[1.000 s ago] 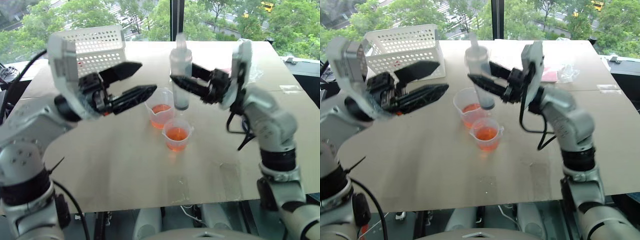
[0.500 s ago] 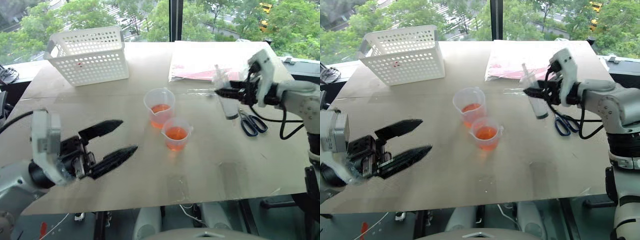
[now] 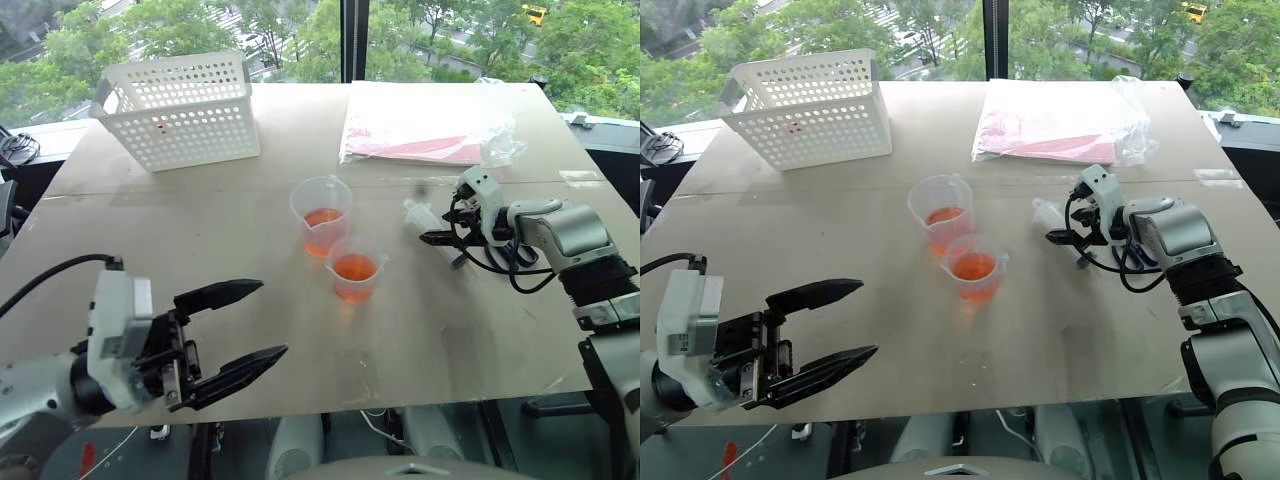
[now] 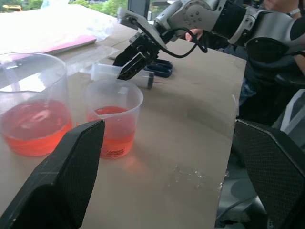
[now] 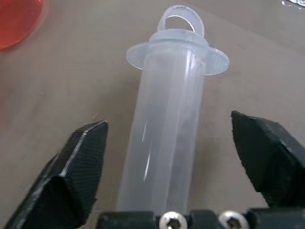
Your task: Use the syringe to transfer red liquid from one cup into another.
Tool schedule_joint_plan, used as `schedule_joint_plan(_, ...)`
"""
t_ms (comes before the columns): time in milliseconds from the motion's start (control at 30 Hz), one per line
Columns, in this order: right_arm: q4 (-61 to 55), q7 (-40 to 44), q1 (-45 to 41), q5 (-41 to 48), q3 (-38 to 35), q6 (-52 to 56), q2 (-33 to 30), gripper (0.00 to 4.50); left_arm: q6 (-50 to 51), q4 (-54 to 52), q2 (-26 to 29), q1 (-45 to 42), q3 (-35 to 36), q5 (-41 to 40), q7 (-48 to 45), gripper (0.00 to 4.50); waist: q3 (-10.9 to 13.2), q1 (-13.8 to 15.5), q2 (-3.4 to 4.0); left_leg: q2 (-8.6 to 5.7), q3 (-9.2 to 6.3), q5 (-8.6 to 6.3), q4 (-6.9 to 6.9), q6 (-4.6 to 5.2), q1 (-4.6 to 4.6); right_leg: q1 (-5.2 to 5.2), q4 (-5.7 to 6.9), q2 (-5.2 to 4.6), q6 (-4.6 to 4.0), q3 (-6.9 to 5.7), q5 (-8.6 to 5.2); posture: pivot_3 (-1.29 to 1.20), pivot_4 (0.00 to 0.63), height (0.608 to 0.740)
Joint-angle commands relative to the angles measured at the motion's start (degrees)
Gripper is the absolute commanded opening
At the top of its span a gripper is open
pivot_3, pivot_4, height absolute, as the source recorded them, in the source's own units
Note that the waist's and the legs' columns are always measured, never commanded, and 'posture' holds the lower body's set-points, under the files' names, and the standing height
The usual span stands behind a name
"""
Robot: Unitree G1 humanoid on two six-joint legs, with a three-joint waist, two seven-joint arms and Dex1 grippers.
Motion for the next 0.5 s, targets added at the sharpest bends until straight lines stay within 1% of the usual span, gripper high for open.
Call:
schedule_joint_plan(33,-6.2,3.0,2.4,0.7,-5.9,-5.5,-3.2,4.48,-1.2,-0.6,-0.1,-0.7,-0.4,-1.6,2.9,4.42,0.0,0.1,0.02,0.00,0.00,0.00,-0.03,0.00,0.00,-0.01,0.00,0.00,0.00,0.00,0.00,0.00,0.150,0.740)
schedule_joint_plan(133,-15.1,8.3,9.6,5.0,-13.1,-14.4,-4.8,4.48,-1.3,0.7,-1.0,-0.6,-0.2,-2.4,5.8,4.42,0.0,0.2,0.02,0.00,-0.04,0.00,-0.06,0.00,-0.03,0.00,-0.06,0.00,0.07,-0.03,0.02,0.00,0.150,0.740)
schedule_joint_plan(233,-24.1,12.6,19.8,12.0,-21.9,-16.5,-5.6,4.48,-1.2,3.2,-2.3,-0.9,0.0,-2.8,9.5,4.42,0.0,0.3,0.02,0.02,-0.08,-0.02,-0.08,0.01,-0.04,0.05,-0.15,0.00,0.24,-0.08,0.11,0.00,0.150,0.740)
schedule_joint_plan(300,-28.0,14.8,26.7,12.9,-26.2,-20.3,-6.8,4.48,-1.1,5.1,-3.2,-2.5,-0.6,-3.2,13.0,4.42,0.0,0.5,0.01,0.03,-0.12,-0.02,-0.07,0.01,-0.05,0.07,-0.17,0.01,0.25,-0.11,0.11,0.00,0.150,0.740)
schedule_joint_plan(367,-29.3,13.8,30.5,12.7,-28.7,-21.7,-7.3,4.48,-0.9,6.5,-3.9,-4.0,-1.1,-3.8,16.6,4.42,0.0,0.5,0.02,0.02,-0.10,-0.02,-0.03,0.02,0.00,0.13,-0.16,0.00,0.25,-0.10,0.11,0.00,0.150,0.740)
schedule_joint_plan(433,-29.7,11.7,35.3,12.9,-32.6,-23.5,-6.2,4.48,-0.4,8.9,-5.4,-5.1,-1.5,-2.3,21.5,4.42,0.0,0.0,0.03,0.03,-0.06,-0.01,0.06,0.03,0.07,0.17,-0.13,0.00,0.08,-0.06,0.02,0.00,0.150,0.740)
schedule_joint_plan(500,-31.3,13.2,43.3,12.7,-36.4,-26.1,-6.2,4.48,-0.4,11.7,-6.8,-5.2,-1.4,0.1,24.9,4.42,0.0,0.1,0.02,0.04,-0.02,-0.01,0.09,0.03,0.27,0.36,-0.12,0.02,0.17,-0.01,0.01,0.00,0.150,0.740)
